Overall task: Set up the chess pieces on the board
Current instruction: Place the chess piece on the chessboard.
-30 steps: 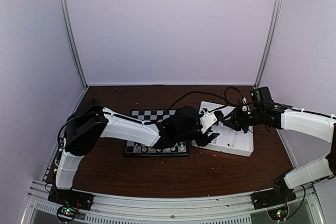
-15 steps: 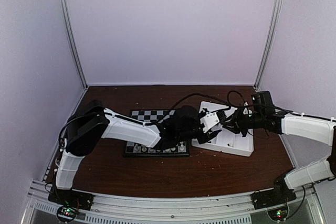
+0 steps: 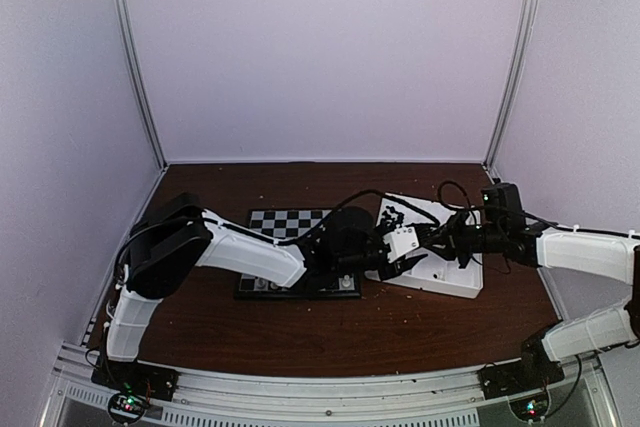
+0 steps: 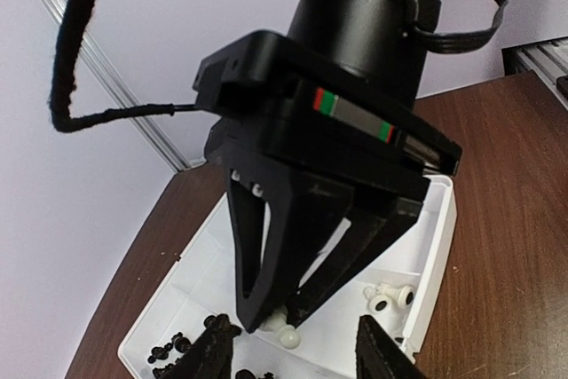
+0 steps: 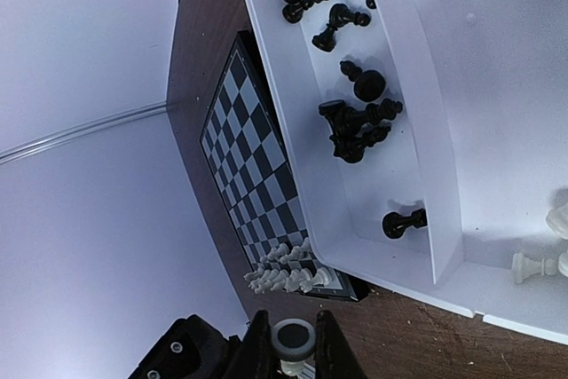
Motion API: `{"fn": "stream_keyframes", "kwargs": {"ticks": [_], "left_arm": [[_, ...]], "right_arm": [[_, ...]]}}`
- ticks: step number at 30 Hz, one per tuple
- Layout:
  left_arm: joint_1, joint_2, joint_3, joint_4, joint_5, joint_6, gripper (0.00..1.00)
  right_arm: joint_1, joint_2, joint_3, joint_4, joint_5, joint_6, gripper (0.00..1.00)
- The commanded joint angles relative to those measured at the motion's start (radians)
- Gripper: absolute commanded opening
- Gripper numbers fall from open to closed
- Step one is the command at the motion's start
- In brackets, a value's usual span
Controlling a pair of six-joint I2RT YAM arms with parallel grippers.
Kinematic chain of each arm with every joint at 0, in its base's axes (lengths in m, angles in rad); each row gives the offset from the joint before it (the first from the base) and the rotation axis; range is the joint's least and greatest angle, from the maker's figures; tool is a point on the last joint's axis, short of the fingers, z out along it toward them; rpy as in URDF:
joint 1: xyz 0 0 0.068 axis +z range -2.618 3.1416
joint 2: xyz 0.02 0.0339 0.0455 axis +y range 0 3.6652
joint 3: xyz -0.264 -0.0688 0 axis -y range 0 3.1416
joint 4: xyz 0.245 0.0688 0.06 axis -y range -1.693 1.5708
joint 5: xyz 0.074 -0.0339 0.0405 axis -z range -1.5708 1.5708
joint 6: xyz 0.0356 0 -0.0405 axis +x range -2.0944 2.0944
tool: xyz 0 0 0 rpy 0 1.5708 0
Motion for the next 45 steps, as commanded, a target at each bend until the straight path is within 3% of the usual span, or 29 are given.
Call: {"fn": "stream_keyframes", "kwargs": {"ticks": [1,7,35,45], "left_arm": [[-0.004,0.023,-0.002,0.064,0.031,0.027,0.49],[-0.004,0.031,0.002,0.056,0.014,0.062,0.44],[-0.003,0.087,0.043,0.125,-0.044,0.121,0.40],[-0.004,0.087,0.045,0.130,-0.022,0.122,0.33]], "right_arm": [[-0.008,-0.037,-0.023,0.051,0.005,0.054,0.15],[-0.009,-0.056,-0.030,0.050,-0.010,0.099,0.15],[-0.009,-0.090,-0.100,0.079,-0.027,0.246,0.15],[-0.009,-0.089,-0.120,0.096,-0.021,0.260,0.15]]}}
